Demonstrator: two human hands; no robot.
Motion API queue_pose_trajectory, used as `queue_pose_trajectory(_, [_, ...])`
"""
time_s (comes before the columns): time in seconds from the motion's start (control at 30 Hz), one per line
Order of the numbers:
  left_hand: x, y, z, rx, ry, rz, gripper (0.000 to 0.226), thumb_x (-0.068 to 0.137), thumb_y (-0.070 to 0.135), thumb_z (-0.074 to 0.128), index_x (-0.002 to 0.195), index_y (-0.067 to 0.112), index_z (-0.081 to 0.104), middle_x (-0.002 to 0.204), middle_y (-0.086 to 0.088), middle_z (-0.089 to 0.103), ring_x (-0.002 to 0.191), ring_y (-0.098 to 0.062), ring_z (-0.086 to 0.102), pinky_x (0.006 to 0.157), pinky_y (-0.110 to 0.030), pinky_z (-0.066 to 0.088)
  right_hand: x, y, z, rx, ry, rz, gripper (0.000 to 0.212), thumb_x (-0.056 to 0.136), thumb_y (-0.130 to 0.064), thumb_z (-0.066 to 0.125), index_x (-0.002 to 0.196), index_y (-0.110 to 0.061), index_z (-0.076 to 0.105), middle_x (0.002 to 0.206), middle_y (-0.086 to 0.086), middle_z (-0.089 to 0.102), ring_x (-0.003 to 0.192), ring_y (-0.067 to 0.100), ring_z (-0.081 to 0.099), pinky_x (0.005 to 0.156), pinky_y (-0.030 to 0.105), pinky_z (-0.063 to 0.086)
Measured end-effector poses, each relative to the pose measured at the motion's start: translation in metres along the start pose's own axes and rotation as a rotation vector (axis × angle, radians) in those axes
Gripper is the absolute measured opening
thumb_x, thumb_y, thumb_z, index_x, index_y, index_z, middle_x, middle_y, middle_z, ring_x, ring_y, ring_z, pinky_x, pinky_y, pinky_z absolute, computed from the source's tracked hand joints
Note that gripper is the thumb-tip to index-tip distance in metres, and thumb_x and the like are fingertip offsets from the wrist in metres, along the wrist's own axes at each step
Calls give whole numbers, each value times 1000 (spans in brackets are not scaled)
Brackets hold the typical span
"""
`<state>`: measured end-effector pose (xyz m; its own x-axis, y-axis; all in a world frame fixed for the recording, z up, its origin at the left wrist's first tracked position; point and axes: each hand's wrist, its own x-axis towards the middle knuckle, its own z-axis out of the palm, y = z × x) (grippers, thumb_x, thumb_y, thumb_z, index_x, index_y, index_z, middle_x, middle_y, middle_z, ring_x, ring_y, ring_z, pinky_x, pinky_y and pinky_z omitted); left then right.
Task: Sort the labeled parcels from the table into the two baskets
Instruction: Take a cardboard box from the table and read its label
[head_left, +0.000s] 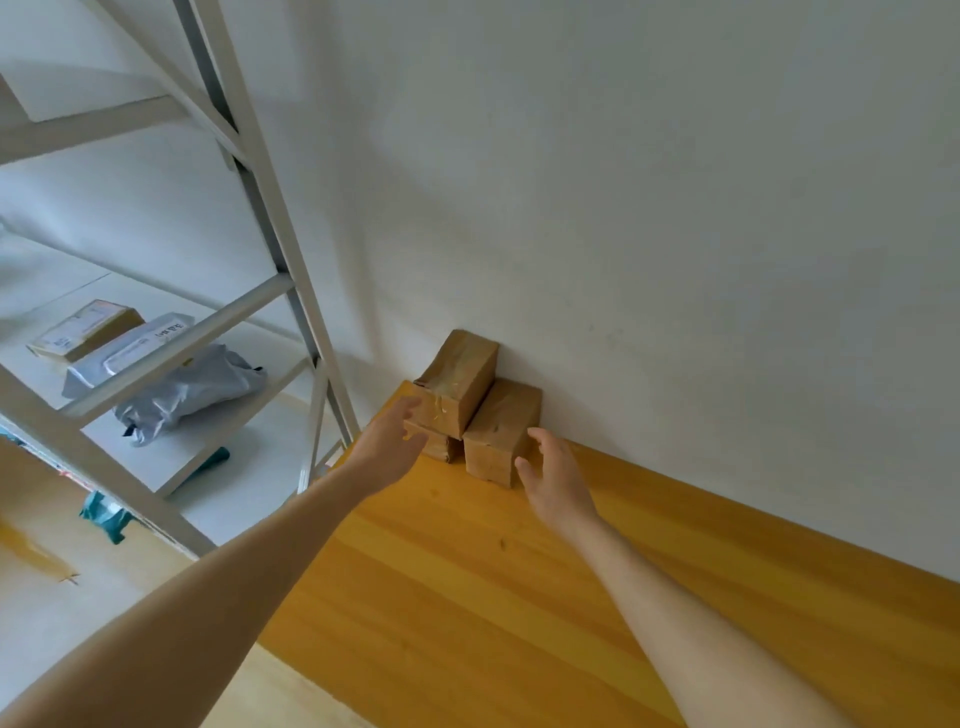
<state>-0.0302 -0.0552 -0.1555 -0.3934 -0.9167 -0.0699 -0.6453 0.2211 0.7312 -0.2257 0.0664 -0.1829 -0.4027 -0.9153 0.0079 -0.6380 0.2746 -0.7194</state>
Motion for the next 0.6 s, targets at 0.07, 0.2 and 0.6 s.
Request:
queue_pose_trajectory(0.07, [12,-4,-4,-14,16,-22,48,95,24,56,141,25,39,136,-2,50,112,-20,55,84,-36,51,14,-1,4,10,-23,-3,48,99,-28,48,145,-18,34,148,0,38,134,15,39,104,27,35])
queue_pose_trajectory(0.2, [33,-13,-9,-42,6,-67,47,96,24,54,141,25,39,138,-4,49,116,-23,55,87,-39,51,39,-7,13,9,-27,5,48,99,-27,48,144,-17,35,148,0,39,133,15,41,104,28,34])
queue_pose_trajectory(0.6, [113,-42,-16,-136,-104,-148,38,102,24,38,140,18,41,132,-6,52,100,-17,50,80,-32,42,84,-38,59,60,53,149,48,99,-26,48,144,-15,35,147,3,41,134,17,41,110,34,37])
